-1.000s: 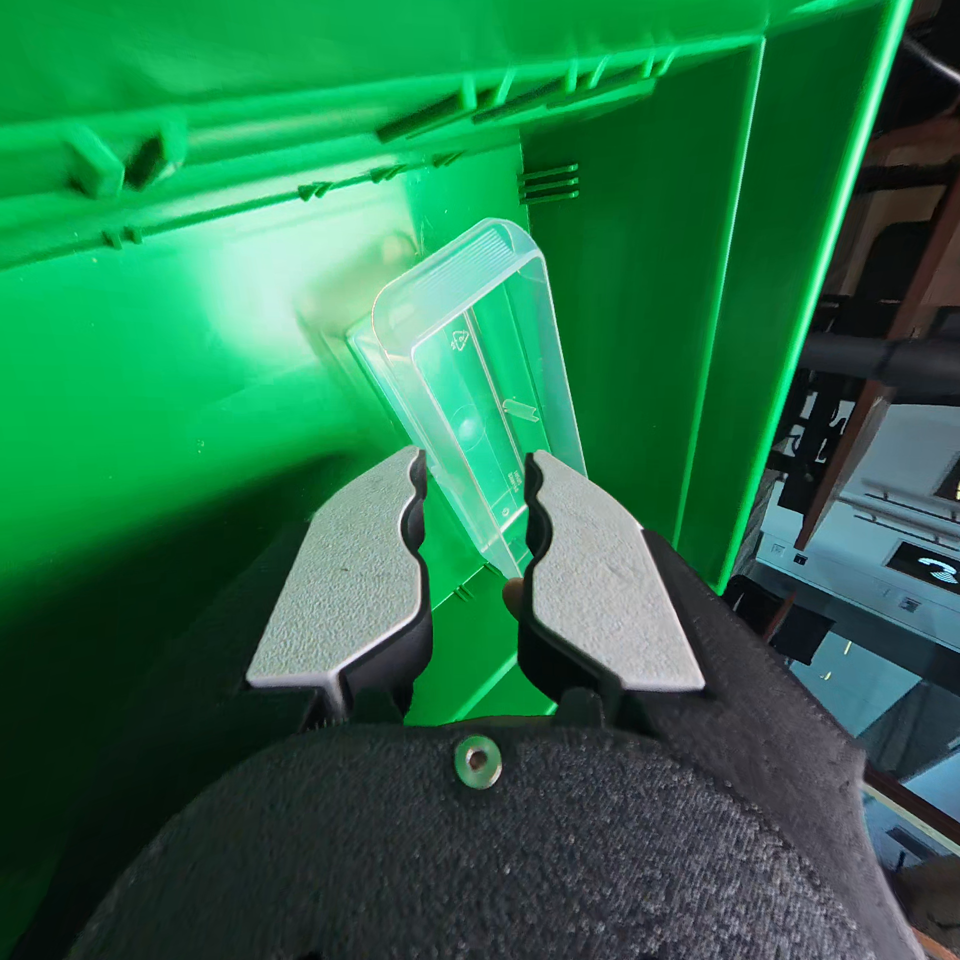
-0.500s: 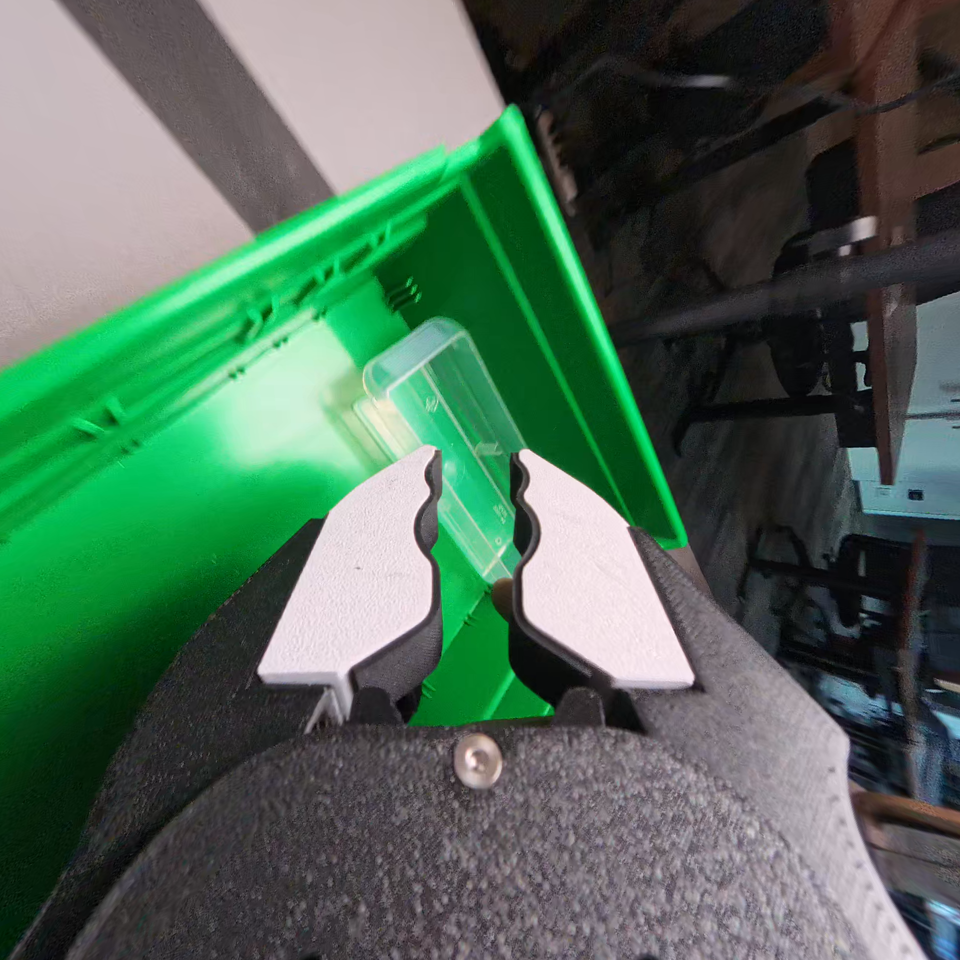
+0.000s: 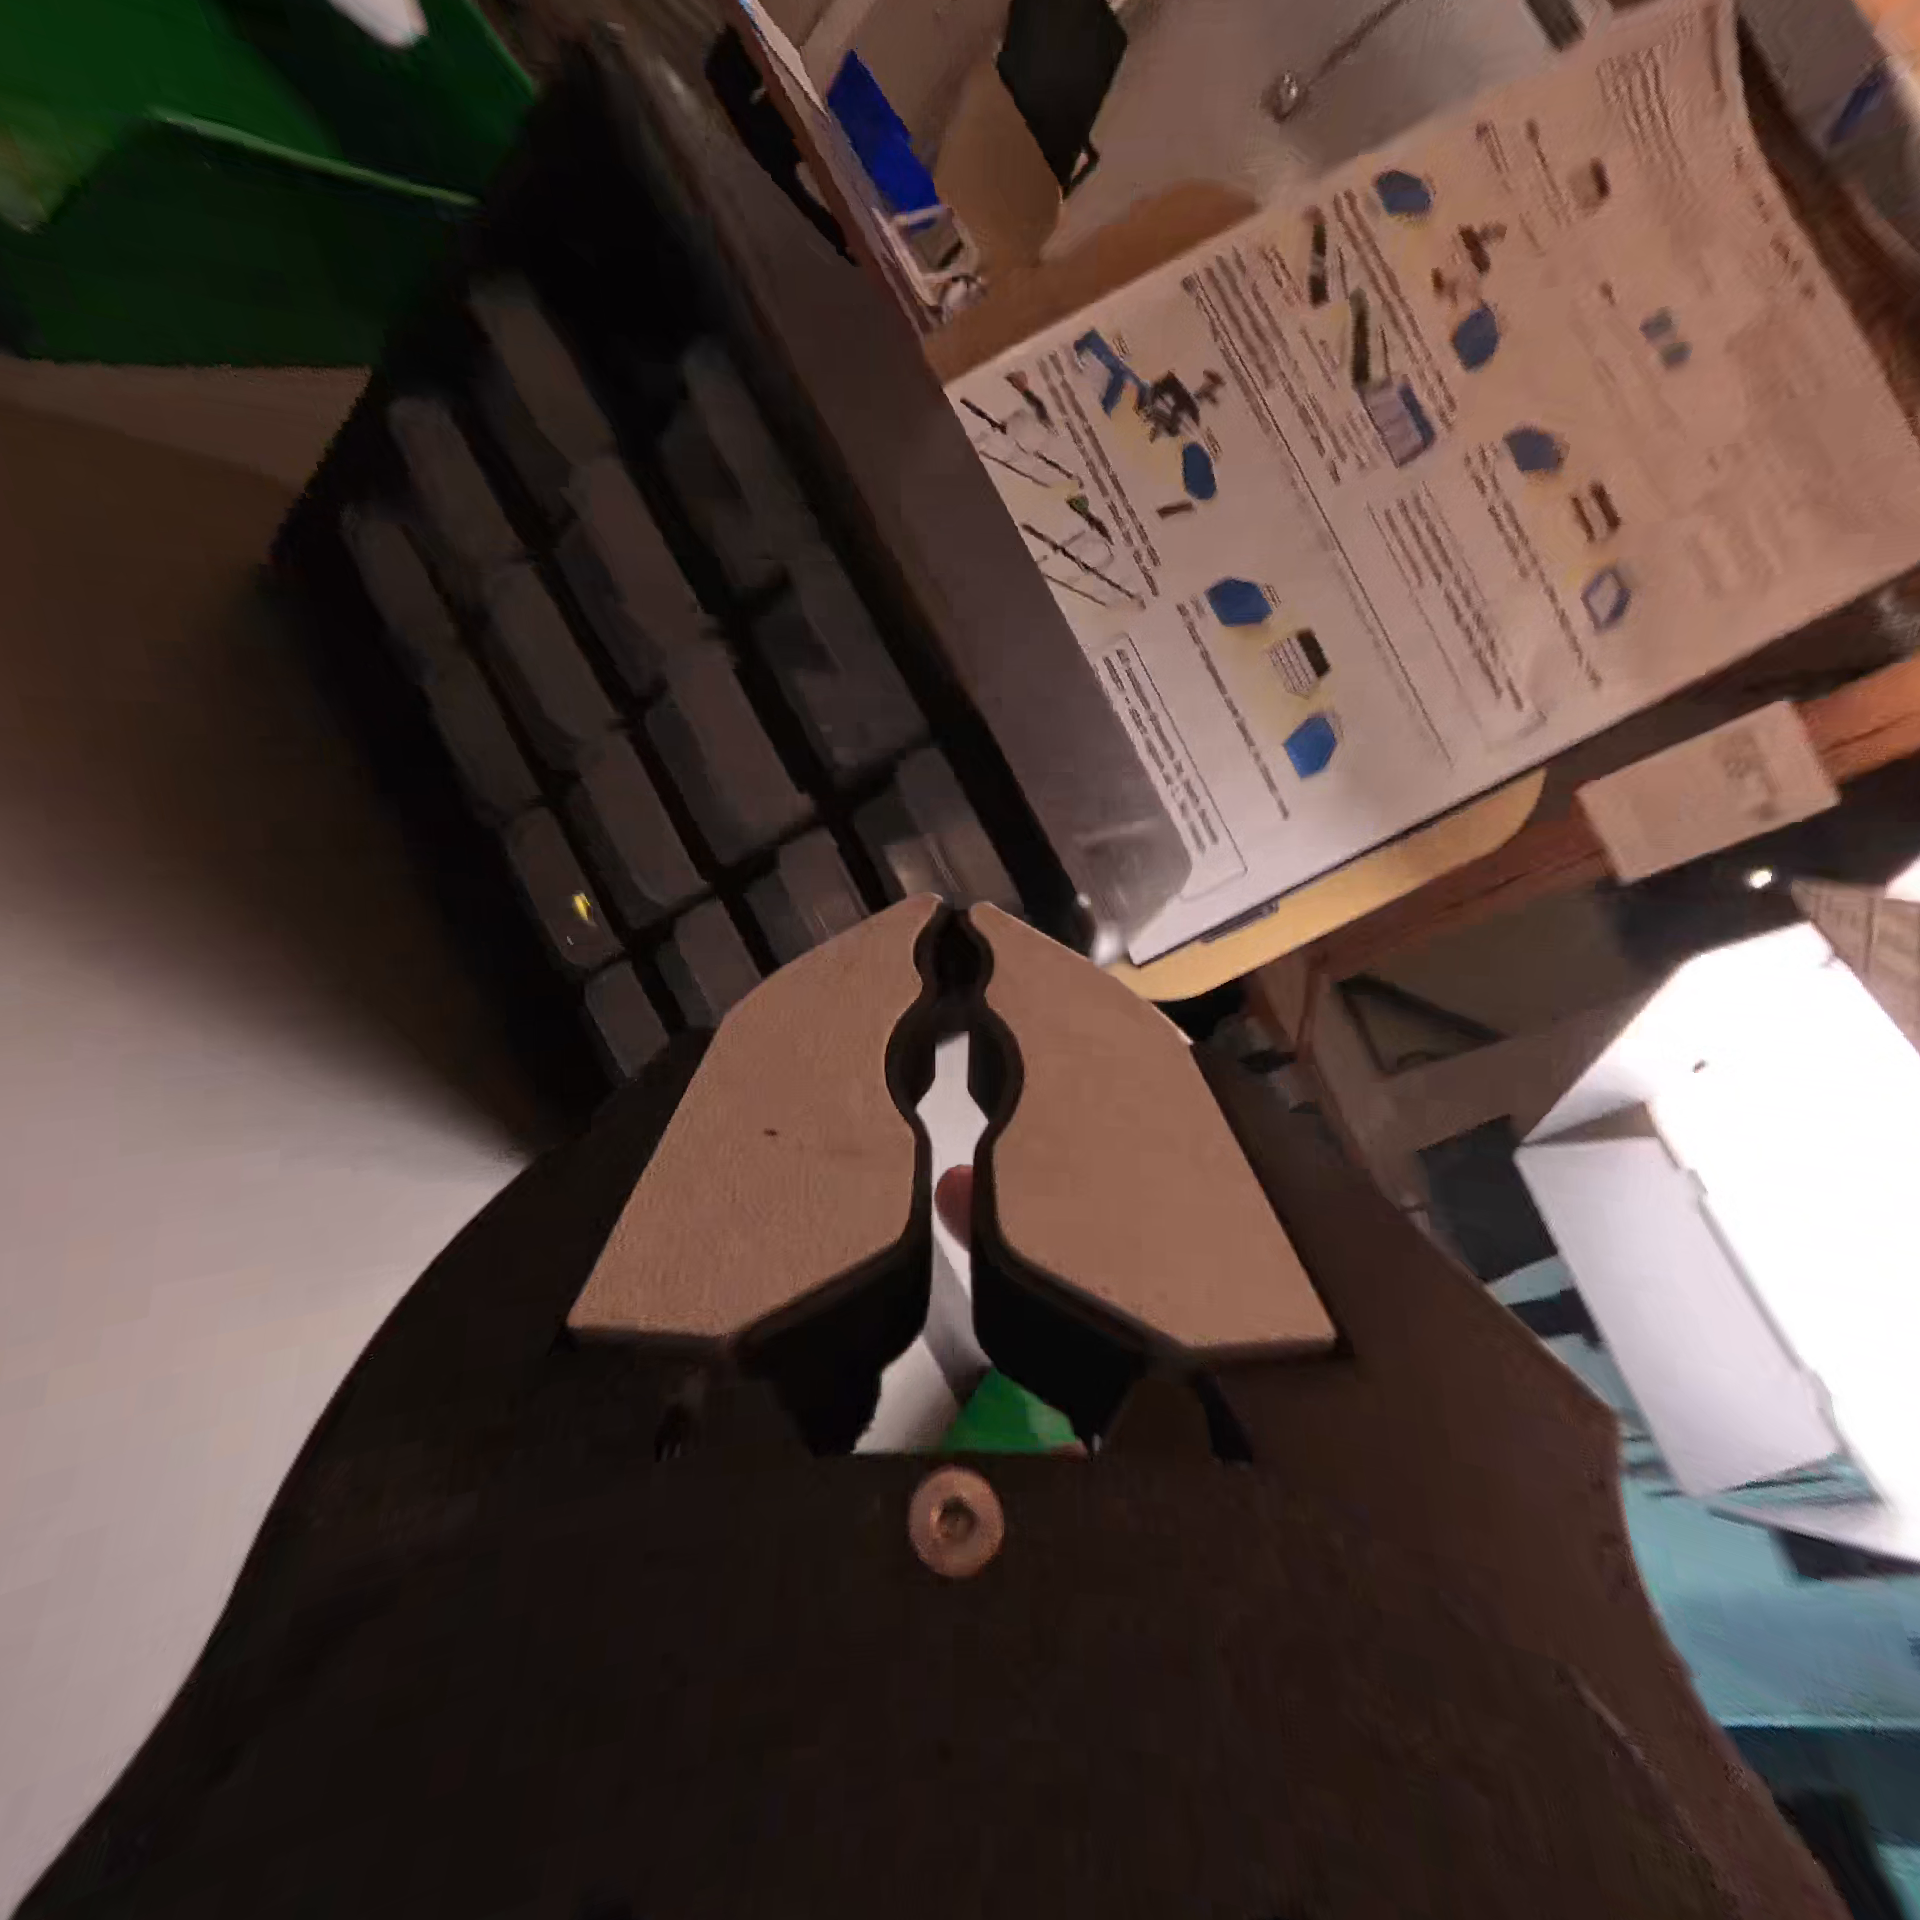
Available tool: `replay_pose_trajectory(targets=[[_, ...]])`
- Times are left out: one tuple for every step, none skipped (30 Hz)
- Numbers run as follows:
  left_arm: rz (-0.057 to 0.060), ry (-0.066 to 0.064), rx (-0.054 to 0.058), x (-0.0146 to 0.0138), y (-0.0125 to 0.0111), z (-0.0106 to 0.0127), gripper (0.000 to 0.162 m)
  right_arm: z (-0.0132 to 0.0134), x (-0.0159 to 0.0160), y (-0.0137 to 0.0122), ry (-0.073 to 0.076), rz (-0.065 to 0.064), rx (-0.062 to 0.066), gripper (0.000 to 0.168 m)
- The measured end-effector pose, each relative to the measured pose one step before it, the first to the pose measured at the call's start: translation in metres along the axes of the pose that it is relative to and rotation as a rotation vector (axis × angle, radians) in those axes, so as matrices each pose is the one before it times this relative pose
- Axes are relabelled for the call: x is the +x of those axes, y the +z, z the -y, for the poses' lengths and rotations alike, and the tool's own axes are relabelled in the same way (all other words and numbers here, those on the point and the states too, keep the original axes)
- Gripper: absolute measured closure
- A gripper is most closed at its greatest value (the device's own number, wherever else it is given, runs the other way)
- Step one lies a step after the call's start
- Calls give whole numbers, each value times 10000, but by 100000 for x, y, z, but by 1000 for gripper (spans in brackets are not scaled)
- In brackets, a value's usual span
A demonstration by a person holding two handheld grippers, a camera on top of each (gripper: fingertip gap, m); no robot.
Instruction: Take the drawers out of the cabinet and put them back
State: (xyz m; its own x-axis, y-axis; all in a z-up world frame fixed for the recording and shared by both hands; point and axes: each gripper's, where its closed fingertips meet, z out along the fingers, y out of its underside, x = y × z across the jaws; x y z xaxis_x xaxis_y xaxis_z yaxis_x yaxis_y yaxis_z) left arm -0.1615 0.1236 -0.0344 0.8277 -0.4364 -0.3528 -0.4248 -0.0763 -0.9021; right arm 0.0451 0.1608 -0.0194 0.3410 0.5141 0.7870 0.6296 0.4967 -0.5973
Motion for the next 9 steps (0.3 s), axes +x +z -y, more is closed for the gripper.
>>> replay_pose_trajectory(targets=[[267, 167, -234, -768, 458, 612, 152, 798, -1274, 708, -854, -236, -63, 166], [187, 150, -232, -672, 474, 599, 154, 799, -1002, 749, -855, -311, -49, 165], [112, 144, -249, -577, 486, 527, 156, 862, -974, 765, -639, -160, 10, 164], [110, 181, -285, -561, 528, 406, 158, 816, -813, 812, -341, -75, -11, 160], [90, 231, -347, -516, 586, 278, 160, 781, -588, 855, -246, -109, 13, 156], [53, 262, -349, -457, 591, 238, 161, 668, -306, 898, -301, -221, 14, 153], [26, 304, -276, -423, 549, 323, 161, 499, -156, 901, -327, -244, -61, 151], [-72, 314, -282, -285, 532, 279, 161, 481, -99, 884, -304, -202, -51, 149], [-227, 250, -361, -89, 526, 162, 161, 458, -21, 824, -254, -205, -24, 147]])
